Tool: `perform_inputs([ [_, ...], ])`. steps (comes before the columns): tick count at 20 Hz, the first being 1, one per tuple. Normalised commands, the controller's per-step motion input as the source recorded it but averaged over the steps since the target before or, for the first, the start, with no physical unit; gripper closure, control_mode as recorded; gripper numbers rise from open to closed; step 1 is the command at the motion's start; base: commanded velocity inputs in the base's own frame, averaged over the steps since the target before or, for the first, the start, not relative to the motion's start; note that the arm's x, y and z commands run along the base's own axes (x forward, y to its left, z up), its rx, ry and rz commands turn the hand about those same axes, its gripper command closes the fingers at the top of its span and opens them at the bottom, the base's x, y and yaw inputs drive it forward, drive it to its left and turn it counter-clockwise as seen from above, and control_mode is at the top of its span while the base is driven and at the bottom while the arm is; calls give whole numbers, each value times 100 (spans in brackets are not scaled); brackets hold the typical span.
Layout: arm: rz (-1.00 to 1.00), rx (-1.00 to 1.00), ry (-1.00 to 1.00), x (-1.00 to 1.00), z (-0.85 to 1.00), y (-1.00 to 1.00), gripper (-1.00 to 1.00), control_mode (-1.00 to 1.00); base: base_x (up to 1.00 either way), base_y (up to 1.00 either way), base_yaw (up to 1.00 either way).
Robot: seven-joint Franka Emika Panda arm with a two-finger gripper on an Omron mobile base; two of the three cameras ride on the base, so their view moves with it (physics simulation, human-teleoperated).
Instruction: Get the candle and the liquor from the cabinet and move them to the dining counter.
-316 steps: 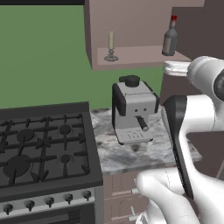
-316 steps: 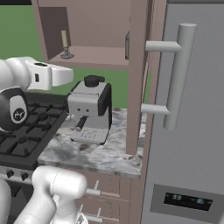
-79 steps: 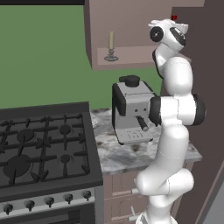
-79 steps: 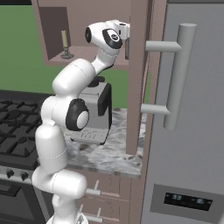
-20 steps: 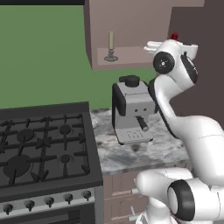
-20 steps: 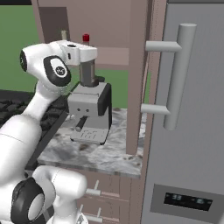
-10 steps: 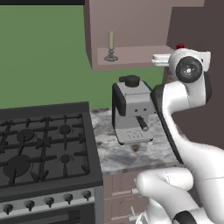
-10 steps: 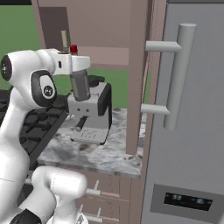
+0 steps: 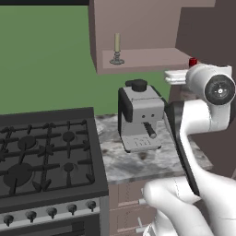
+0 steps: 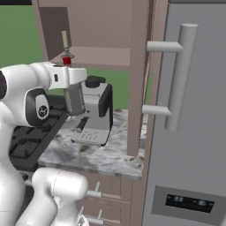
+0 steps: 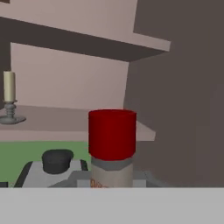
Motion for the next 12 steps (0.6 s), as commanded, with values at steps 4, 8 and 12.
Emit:
perform_inputs([
  [4, 5, 0, 11, -40, 0, 27, 100, -100, 0, 0, 0],
  [8, 2, 0, 9, -28, 0, 13, 100, -100, 0, 0, 0],
  [12, 0, 0, 9, -16, 0, 0, 100, -100, 0, 0, 0],
])
